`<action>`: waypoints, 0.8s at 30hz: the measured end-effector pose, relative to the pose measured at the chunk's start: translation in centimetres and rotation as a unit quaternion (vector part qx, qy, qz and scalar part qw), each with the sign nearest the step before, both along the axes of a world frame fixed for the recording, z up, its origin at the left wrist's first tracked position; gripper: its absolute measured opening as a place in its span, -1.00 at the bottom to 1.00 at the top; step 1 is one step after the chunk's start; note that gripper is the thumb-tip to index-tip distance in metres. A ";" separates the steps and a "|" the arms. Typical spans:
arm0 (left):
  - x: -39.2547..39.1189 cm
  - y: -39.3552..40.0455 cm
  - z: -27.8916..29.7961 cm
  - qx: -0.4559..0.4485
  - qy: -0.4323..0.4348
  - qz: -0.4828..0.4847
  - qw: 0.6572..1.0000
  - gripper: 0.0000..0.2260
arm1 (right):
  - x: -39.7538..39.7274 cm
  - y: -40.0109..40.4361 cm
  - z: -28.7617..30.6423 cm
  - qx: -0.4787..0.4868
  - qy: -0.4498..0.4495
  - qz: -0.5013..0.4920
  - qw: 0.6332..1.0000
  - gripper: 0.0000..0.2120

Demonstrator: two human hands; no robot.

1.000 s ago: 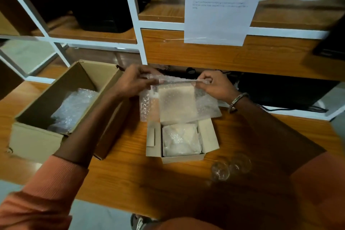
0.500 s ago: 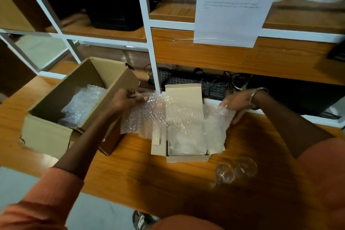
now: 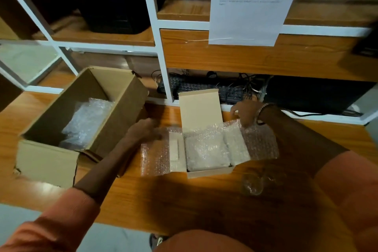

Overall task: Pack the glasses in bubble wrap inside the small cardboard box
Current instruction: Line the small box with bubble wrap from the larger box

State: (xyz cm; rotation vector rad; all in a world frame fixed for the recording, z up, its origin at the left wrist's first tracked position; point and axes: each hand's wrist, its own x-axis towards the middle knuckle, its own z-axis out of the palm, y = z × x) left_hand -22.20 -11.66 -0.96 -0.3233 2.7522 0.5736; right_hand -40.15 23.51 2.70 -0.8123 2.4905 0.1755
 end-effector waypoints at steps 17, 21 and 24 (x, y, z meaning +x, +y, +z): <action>-0.4 10.7 -7.1 -0.250 0.013 -0.382 0.890 -0.45 | 7.7 -2.6 -8.4 0.010 0.026 0.171 0.985 -0.30; -0.5 12.0 -7.9 -0.262 0.006 -0.394 0.881 -0.45 | 8.5 -2.2 -9.3 0.037 0.055 0.195 0.979 -0.29; -0.3 12.8 -8.4 -0.263 -0.008 -0.382 0.886 -0.42 | 8.7 -2.1 -9.8 0.049 0.062 0.213 0.974 -0.29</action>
